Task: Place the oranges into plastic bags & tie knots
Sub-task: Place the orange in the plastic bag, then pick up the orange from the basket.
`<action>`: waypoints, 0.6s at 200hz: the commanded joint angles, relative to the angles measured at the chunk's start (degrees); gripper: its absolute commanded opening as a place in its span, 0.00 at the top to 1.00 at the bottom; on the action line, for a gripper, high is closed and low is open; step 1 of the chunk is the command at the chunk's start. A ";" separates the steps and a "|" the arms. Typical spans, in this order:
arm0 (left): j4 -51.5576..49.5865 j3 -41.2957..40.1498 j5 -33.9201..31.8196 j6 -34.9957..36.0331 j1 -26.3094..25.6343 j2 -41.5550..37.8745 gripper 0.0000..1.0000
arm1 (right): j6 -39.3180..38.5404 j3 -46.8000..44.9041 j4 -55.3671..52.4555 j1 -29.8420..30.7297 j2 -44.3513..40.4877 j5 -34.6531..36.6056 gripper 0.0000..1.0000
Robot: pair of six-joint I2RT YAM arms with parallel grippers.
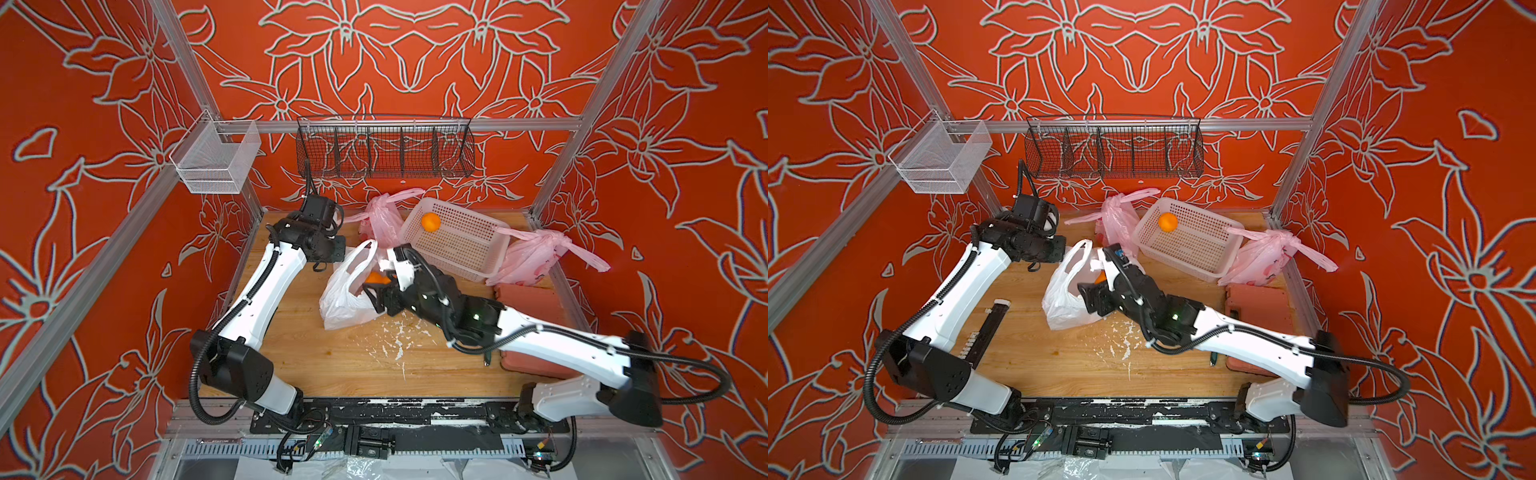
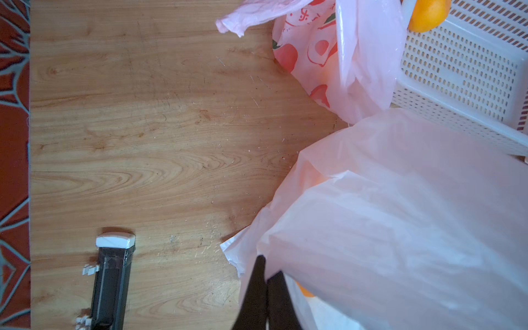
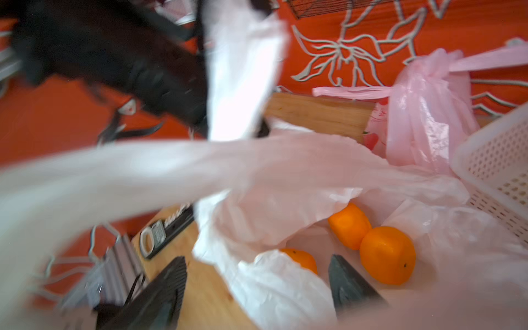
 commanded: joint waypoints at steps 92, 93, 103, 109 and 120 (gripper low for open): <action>-1.36 0.08 -3.36 3.77 -1.92 -0.99 1.00 | 15.49 -6.94 -16.38 -33.36 -3.71 3.54 0.28; -1.24 -0.01 -3.55 4.00 -2.13 -1.15 1.00 | 15.55 -6.43 -16.43 -33.72 -2.98 3.03 0.28; 0.28 -1.45 -8.49 6.06 -3.88 -2.06 1.00 | 16.55 -1.74 -15.98 -37.50 4.37 -1.59 0.28; 0.99 -1.95 -11.11 7.06 -4.77 -2.39 1.00 | 17.49 0.65 -15.07 -39.42 8.43 -4.19 0.29; 1.16 -2.03 -13.97 8.26 -5.82 -2.30 1.00 | 20.11 4.83 -12.51 -42.92 15.78 -9.30 0.29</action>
